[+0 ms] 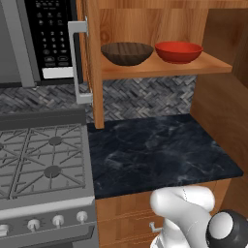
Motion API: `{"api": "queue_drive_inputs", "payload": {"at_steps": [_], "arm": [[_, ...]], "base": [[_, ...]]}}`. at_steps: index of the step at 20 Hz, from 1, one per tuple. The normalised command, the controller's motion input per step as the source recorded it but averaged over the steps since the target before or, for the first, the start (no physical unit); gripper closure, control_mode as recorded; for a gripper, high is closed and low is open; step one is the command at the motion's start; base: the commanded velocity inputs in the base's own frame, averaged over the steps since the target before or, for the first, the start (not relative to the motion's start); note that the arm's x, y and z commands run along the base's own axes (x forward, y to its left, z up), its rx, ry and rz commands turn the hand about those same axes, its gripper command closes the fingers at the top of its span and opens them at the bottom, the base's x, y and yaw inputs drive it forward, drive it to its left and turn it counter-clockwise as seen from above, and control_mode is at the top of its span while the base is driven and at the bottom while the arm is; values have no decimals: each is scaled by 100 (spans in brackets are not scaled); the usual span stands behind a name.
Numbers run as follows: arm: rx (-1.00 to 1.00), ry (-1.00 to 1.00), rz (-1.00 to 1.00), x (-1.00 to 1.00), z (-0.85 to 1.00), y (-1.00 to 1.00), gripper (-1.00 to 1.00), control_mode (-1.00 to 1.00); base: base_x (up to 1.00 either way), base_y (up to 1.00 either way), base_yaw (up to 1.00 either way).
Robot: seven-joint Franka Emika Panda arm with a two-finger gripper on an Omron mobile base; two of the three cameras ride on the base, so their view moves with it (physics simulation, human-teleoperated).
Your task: Open the cabinet. Pick the bowls from the counter and place them in the cabinet. Then close the cabinet.
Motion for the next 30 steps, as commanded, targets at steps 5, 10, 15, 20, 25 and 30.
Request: {"api": "queue_drive_inputs", "payload": {"at_steps": [5,10,15,20,25,30], "arm": [[0,0,21,55,-16,64,-100,-100],[0,0,15,48,-21,94,-100,-100],[0,0,12,58,-17,78,-100,-100],[0,0,13,77,-2,36,-100,-100],[0,2,15,83,-1,36,-100,-100],[0,8,15,94,-16,55,-100,-100]], "base": [[0,0,0],[0,0,0],[0,0,0],[0,0,0],[0,0,0],[0,0,0]]}}
